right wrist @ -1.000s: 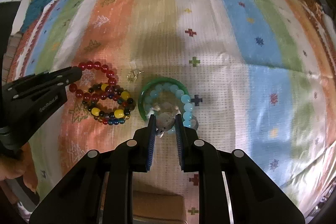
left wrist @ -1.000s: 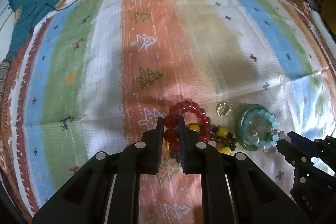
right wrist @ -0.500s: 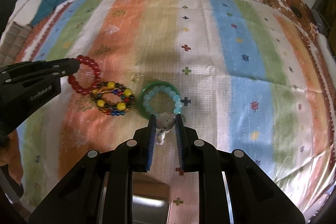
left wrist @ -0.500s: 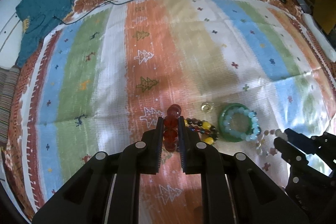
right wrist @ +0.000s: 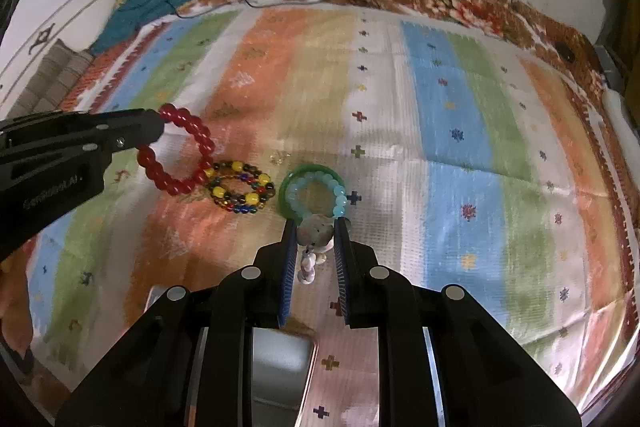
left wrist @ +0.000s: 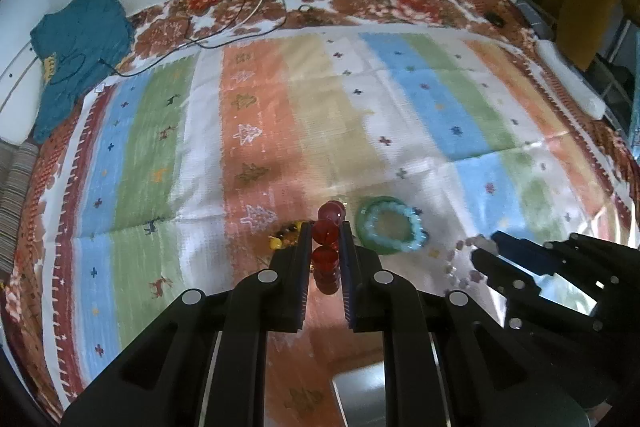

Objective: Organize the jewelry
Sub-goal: 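Lift the red bracelet with the left gripper while the right gripper lifts the pale bracelet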

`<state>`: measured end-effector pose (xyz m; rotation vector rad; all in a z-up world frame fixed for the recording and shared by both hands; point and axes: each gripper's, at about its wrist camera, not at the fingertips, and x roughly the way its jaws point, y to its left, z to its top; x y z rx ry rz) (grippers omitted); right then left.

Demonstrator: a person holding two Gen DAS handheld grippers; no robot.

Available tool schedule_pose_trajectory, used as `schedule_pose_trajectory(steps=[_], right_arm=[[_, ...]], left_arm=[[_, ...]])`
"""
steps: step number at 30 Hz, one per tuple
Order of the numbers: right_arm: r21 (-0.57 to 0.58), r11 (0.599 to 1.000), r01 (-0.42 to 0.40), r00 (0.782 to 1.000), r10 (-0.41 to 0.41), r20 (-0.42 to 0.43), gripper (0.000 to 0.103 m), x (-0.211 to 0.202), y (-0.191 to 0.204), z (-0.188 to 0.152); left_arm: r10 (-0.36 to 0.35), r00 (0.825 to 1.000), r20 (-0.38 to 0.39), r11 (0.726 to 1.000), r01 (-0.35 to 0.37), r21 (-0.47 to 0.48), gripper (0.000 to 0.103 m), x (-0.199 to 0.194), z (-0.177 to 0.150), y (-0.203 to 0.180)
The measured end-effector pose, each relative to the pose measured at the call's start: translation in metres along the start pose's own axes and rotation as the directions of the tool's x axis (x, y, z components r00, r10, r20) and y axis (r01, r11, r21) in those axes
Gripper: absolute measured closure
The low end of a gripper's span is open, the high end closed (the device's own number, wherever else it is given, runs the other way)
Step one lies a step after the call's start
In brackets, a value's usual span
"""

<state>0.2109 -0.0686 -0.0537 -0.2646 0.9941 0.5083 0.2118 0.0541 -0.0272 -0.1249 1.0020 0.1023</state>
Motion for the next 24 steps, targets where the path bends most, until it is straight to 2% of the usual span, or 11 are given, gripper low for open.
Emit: schedule_pose_trajectory(steps=[9, 24], right_arm=[[-0.029, 0.999, -0.015, 0.997, 0.017, 0.073, 0.084, -0.028, 0.001, -0.018], [-0.051, 0.998, -0.022, 0.996, 0.026, 0.081, 0.084, -0.046, 0.004, -0.046]], left_arm=[[-0.028, 0.999, 0.033, 0.999, 0.026, 0.044, 0.09, -0.029, -0.022, -0.019], [-0.058, 0.995, 0.078, 0.997, 0.054, 0.061, 0.09, -0.068, -0.058, -0.032]])
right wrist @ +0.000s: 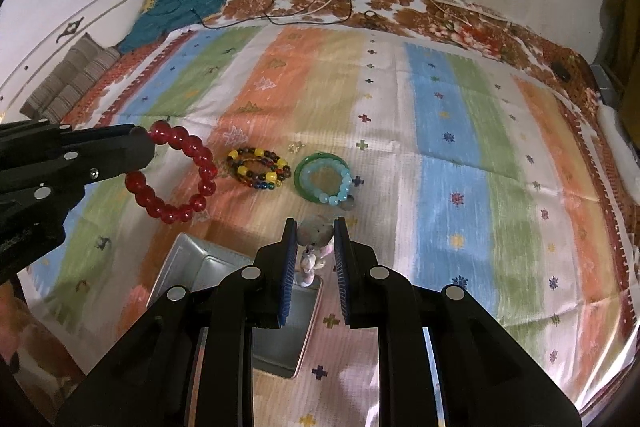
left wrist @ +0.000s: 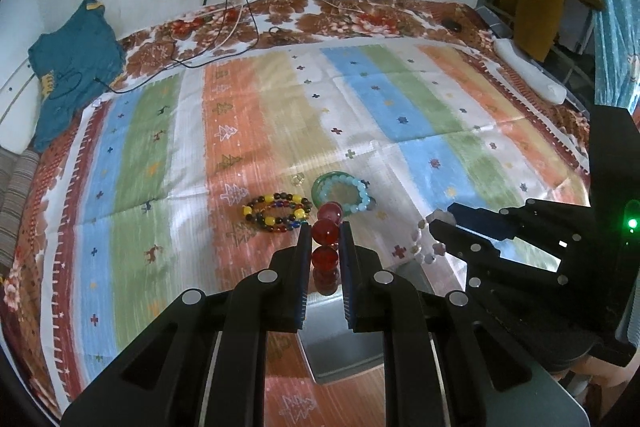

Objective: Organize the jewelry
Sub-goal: 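Lift the red bracelet with the left gripper while the right gripper lifts the pale bracelet, then lower both held bracelets into the silver tin and open both grippers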

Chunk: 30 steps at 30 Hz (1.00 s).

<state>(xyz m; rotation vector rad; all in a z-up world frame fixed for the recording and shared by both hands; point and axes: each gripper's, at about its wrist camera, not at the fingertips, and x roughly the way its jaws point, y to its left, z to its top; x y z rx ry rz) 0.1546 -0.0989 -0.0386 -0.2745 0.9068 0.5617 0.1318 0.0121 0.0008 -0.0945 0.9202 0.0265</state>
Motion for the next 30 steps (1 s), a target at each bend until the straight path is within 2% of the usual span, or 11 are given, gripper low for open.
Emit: schedule_pose_trajectory(steps=[13, 22, 24, 25, 28, 30], right_arm=[[-0.011, 0.999, -0.054, 0.998, 0.054, 0.015, 0.084, -0.02, 0.008, -0.022], [-0.017, 1.0, -0.02, 1.0, 0.02, 0.019, 0.083, -0.024, 0.011, -0.03], [-0.006, 1.0, 0.004, 1.0, -0.004, 0.011, 0.074, -0.022, 0.008, -0.03], [-0.002, 1.0, 0.017, 1.0, -0.017, 0.007, 0.066, -0.021, 0.007, -0.03], [0.01, 0.999, 0.041, 0.999, -0.041, -0.004, 0.064, -0.019, 0.001, -0.03], [0.025, 0.998, 0.055, 0.998, -0.054, -0.015, 0.063, -0.016, -0.005, -0.029]], left_arm=[[-0.022, 1.0, 0.021, 1.0, 0.022, 0.011, 0.09, -0.025, -0.031, -0.009], [-0.025, 1.0, 0.005, 1.0, 0.025, 0.011, 0.089, -0.028, -0.044, -0.011], [-0.01, 1.0, 0.009, 1.0, 0.01, 0.001, 0.089, -0.028, -0.046, -0.009], [-0.003, 1.0, 0.01, 1.0, 0.003, -0.002, 0.089, -0.029, -0.046, -0.007], [0.011, 1.0, 0.001, 1.0, -0.011, -0.009, 0.088, -0.028, -0.047, -0.003], [0.027, 1.0, -0.004, 1.0, -0.027, -0.012, 0.082, -0.026, -0.046, -0.001]])
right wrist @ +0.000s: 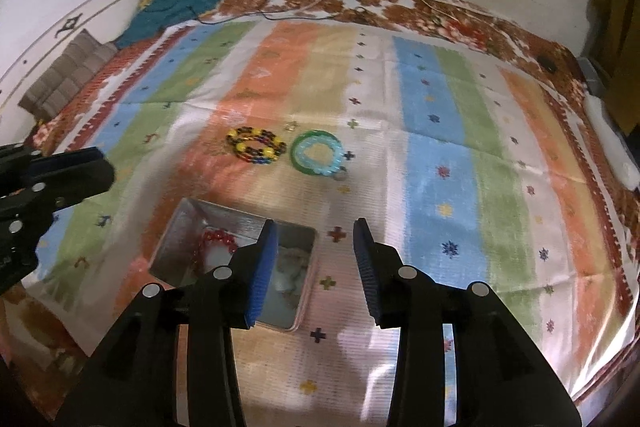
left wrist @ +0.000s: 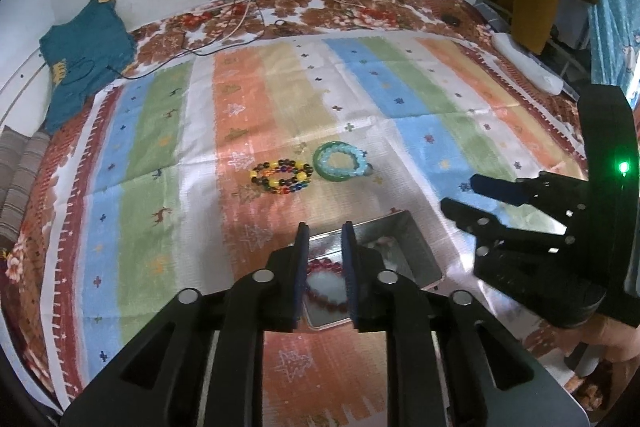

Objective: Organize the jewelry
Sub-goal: 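Lower both held bracelets into the silver tin and open both grippers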

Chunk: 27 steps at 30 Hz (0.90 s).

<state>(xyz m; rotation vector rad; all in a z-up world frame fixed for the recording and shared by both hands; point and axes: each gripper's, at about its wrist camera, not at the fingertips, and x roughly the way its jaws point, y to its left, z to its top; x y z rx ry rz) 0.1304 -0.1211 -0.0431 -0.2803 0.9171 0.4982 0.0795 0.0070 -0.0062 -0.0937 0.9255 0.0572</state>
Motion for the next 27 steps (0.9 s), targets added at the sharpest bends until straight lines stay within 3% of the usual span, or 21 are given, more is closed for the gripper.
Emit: schedule_pose_trajectory(steps=[12, 18, 27], right_arm=[[0.055, 0.998, 0.019, 0.999, -0.017, -0.031, 0.046, 0.015, -0.018, 0.014], [0.1, 0.995, 0.024, 0.998, -0.019, -0.055, 0.033, 0.028, -0.029, 0.023], [0.107, 0.993, 0.041, 0.997, -0.033, -0.074, 0.028, 0.046, -0.031, 0.038]], left_arm=[[0.069, 0.997, -0.038, 0.993, -0.072, -0.098, 0.051, 0.017, 0.012, 0.03], [0.095, 0.994, -0.062, 0.98, -0.104, -0.17, 0.044, 0.031, 0.024, 0.052], [0.132, 0.985, -0.108, 0.973, -0.15, -0.175, 0.036, 0.057, 0.038, 0.061]])
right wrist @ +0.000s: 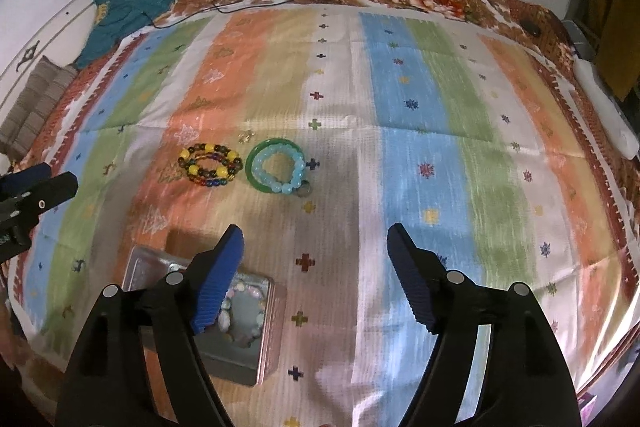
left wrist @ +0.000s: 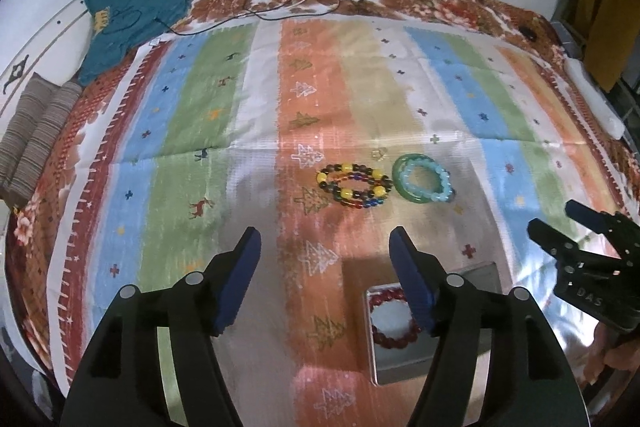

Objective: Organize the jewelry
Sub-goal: 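Lower both held bracelets into the silver tin and open both grippers, then raise both open grippers from the tin toward the remaining bracelets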

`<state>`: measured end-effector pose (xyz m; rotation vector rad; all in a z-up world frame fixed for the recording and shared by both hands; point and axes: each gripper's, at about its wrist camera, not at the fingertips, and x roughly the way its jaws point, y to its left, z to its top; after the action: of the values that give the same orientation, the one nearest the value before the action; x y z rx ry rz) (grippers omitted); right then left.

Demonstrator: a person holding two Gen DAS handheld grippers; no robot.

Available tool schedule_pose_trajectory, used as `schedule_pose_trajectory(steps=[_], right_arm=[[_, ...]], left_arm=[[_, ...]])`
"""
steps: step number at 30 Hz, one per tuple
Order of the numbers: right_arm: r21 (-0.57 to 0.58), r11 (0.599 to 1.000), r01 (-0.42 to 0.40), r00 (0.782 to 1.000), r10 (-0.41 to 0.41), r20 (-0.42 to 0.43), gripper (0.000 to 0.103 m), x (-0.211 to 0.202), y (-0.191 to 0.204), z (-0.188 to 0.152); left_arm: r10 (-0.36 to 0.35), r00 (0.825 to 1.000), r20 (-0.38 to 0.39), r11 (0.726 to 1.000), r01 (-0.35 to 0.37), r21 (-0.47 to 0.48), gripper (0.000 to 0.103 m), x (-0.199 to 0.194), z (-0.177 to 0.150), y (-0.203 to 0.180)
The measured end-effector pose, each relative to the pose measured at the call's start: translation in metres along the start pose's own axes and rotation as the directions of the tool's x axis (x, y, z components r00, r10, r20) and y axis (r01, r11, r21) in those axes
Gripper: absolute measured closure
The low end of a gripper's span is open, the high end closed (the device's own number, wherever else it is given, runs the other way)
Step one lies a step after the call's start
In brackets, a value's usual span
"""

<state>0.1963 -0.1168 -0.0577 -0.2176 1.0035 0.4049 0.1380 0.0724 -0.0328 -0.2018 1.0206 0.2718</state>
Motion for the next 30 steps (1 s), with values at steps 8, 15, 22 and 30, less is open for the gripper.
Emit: schedule_pose_trajectory(steps=[8, 15, 22, 30], right_arm=[[-0.015, 1.0, 0.021, 1.0, -0.021, -0.019, 0.028, 0.021, 0.002, 0.013], [-0.027, 0.999, 0.024, 1.0, -0.024, -0.018, 0.028, 0.028, 0.005, 0.021], [-0.016, 1.0, 0.026, 0.998, -0.027, -0.06, 0.028, 0.048, 0.003, 0.025], [-0.027, 0.999, 0.032, 0.997, -0.034, -0.07, 0.028, 0.058, 0.007, 0.031]], left_arm=[[0.037, 0.999, -0.024, 0.999, -0.037, 0.023, 0.033, 0.024, 0.014, -0.004], [0.053, 0.998, -0.037, 0.998, -0.052, 0.025, 0.032, 0.038, 0.023, -0.005], [0.057, 0.997, -0.05, 0.998, -0.056, 0.03, 0.031, 0.049, 0.028, -0.006], [0.073, 0.995, -0.07, 0.997, -0.071, 0.038, 0.031, 0.064, 0.034, -0.003]])
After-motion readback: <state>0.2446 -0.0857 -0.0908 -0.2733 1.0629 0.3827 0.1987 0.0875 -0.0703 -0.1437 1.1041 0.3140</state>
